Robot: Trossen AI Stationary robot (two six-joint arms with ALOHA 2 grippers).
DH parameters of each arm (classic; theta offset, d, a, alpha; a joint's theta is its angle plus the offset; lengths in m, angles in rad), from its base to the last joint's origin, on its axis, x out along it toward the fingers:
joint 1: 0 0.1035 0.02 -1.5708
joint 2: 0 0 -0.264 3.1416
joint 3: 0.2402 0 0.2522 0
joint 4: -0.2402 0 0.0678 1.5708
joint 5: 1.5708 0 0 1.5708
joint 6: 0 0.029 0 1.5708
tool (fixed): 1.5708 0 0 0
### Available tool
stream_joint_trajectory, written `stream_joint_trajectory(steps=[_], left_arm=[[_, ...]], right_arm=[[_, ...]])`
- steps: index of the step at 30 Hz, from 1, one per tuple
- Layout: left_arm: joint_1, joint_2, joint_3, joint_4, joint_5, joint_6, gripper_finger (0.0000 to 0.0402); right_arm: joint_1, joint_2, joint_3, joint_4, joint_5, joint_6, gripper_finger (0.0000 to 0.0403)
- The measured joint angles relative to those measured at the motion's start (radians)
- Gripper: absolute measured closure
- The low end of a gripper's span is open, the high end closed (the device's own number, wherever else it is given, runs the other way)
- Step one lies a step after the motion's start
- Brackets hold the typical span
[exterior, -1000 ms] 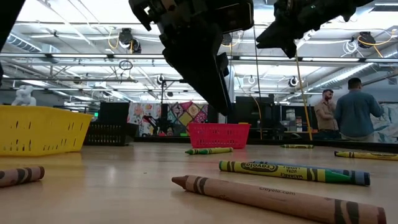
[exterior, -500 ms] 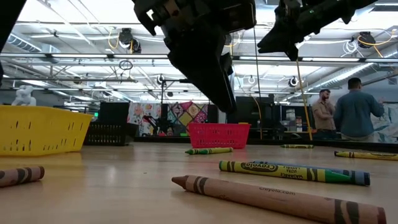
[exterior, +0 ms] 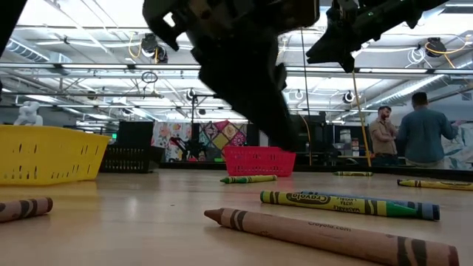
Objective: Sort crayons
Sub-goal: Put the green crayon into the yellow bin
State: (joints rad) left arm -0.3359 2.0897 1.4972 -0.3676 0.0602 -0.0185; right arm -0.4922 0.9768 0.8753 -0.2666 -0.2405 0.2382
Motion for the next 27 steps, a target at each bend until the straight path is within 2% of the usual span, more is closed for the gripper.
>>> stream_joint_trajectory(steps=[19,27], left_arm=[[0.0,0.07,0.001,0.014,0.046,-0.004,0.0322],[0.0,0.1,0.004,0.003,0.083,-0.058,0.0322]], right_arm=[[0.0,0.0,0.0,-0.007,0.0,-0.016,0.0323],[0.0,0.0,0.0,-0.029,0.0,-0.015,0.0323]])
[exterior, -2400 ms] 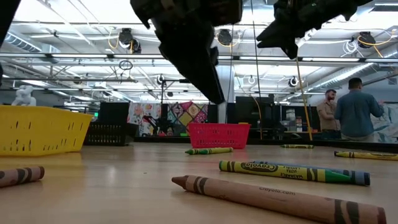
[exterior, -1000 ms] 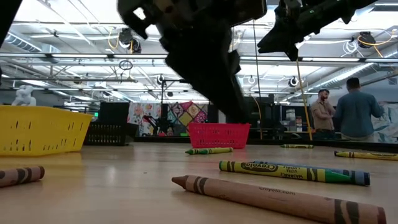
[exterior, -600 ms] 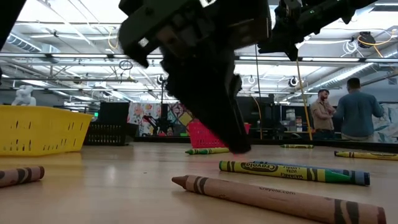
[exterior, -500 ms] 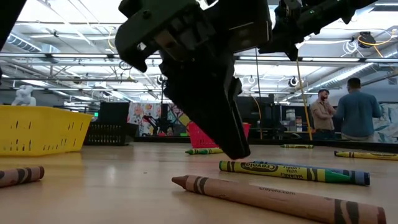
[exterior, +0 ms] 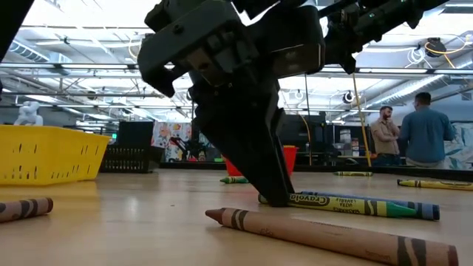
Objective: Sort crayons
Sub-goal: Put the green crayon into the yellow bin
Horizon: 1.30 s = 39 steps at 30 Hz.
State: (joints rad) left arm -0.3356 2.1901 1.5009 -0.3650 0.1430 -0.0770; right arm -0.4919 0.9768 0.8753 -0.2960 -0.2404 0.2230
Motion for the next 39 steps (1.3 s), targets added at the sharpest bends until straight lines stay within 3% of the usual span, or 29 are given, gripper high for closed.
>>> stream_joint_trajectory(steps=[5,12,21,25,33,39], left_arm=[[-0.008,0.002,0.001,-0.034,0.024,-0.014,0.0334],[-0.028,0.003,0.001,-0.071,0.024,-0.021,0.0392],[-0.047,-0.024,-0.005,-0.097,0.036,-0.022,0.0393],[-0.053,-0.083,-0.012,-0.166,-0.017,-0.023,0.0393],[-0.056,-0.216,-0.008,-0.386,-0.23,-0.119,0.0393],[-0.062,-0.291,-0.006,-0.54,-0.28,-0.218,0.0393]], right_arm=[[0.0,0.0,0.0,-0.002,0.001,0.0,0.0323],[0.0,0.0,0.0,-0.002,0.001,-0.001,0.0323],[0.0,0.0,0.0,-0.002,0.002,-0.004,0.0323],[0.0,0.0,0.0,-0.003,0.003,-0.008,0.0323],[0.0,0.0,0.0,-0.091,0.003,-0.018,0.0323],[0.0,-0.001,0.0,-0.182,0.003,-0.065,0.0323]])
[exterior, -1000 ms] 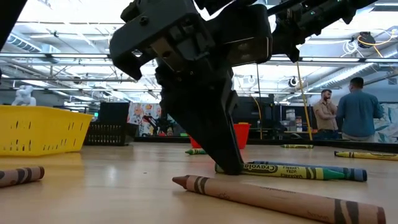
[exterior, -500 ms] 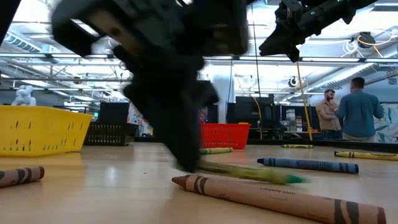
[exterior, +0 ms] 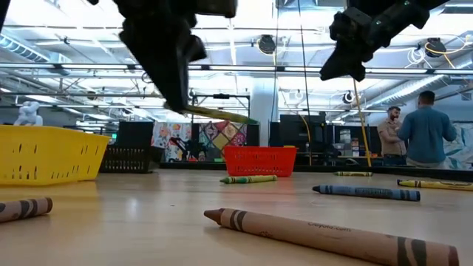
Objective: Sort crayons
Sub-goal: Put the green crayon into the yellow bin
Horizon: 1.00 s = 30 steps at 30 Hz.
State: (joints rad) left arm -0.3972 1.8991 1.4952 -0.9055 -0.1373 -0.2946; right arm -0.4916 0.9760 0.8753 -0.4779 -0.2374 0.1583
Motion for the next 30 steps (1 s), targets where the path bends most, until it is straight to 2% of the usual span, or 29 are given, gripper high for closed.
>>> stream_joint_trajectory(steps=[7,16,23,27,30], left_arm=[[-0.048,-0.075,0.0,-0.245,-0.067,-0.139,0.0394],[-0.126,-0.182,-0.012,-0.368,-0.112,-0.312,0.0394],[-0.171,-0.264,-0.165,-0.403,-0.119,-0.456,0.0394],[-0.187,-0.329,-0.276,-0.367,-0.119,-0.536,0.0394],[-0.195,-0.38,-0.346,-0.324,-0.101,-0.581,0.0394]], right_arm=[[0.0,0.0,0.0,-0.054,0.0,-0.022,0.0323],[0.002,0.0,0.0,-0.117,-0.002,-0.009,0.0323],[0.046,0.0,0.0,-0.242,-0.015,0.019,0.0323],[0.081,0.0,0.0,-0.294,-0.08,0.041,0.0323],[0.108,-0.001,0.0,-0.314,-0.081,0.043,0.0323]])
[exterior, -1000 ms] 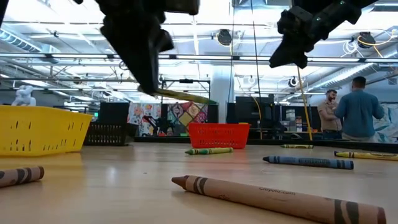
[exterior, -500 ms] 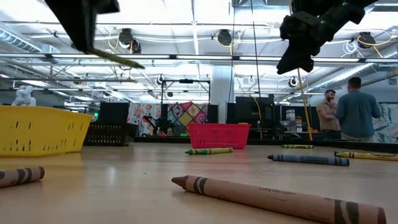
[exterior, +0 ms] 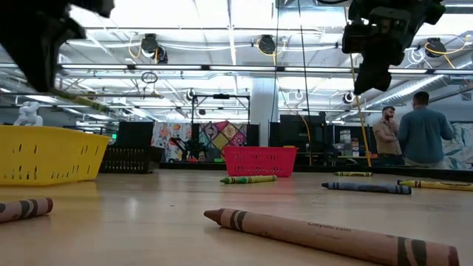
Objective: Sort crayons
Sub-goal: Put the green crayon into the yellow bin
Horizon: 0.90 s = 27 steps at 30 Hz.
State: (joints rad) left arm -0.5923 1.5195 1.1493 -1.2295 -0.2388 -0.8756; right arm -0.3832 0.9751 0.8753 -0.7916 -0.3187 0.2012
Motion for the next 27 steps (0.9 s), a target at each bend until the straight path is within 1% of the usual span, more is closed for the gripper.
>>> stream_joint_trajectory(steps=[6,8,11,15,18,24,27], left_arm=[[-0.02,-0.077,-0.107,0.01,0.035,-0.084,0.0394],[-0.026,-0.098,-0.146,0.042,0.06,-0.105,0.0394],[-0.026,-0.104,-0.201,0.069,0.091,-0.114,0.0394],[-0.025,-0.105,-0.259,0.137,0.093,-0.114,0.0394],[-0.025,-0.105,-0.28,0.182,0.092,-0.114,0.0393],[-0.025,-0.105,-0.296,0.162,0.081,-0.137,0.0392],[-0.025,-0.105,-0.297,0.151,0.081,-0.14,0.0391]], right_arm=[[0.038,-0.001,0.0,-0.014,0.001,0.016,0.0323],[0.047,-0.001,0.0,-0.014,0.001,0.026,0.0323],[0.064,-0.001,0.0,-0.015,0.001,0.027,0.0323],[0.091,-0.001,0.0,-0.016,0.001,0.067,0.0323],[0.115,-0.001,0.0,-0.035,0.001,0.087,0.0323],[0.171,-0.001,0.0,-0.054,0.012,0.15,0.0323],[0.209,-0.001,0.0,-0.054,0.054,0.181,0.0323]])
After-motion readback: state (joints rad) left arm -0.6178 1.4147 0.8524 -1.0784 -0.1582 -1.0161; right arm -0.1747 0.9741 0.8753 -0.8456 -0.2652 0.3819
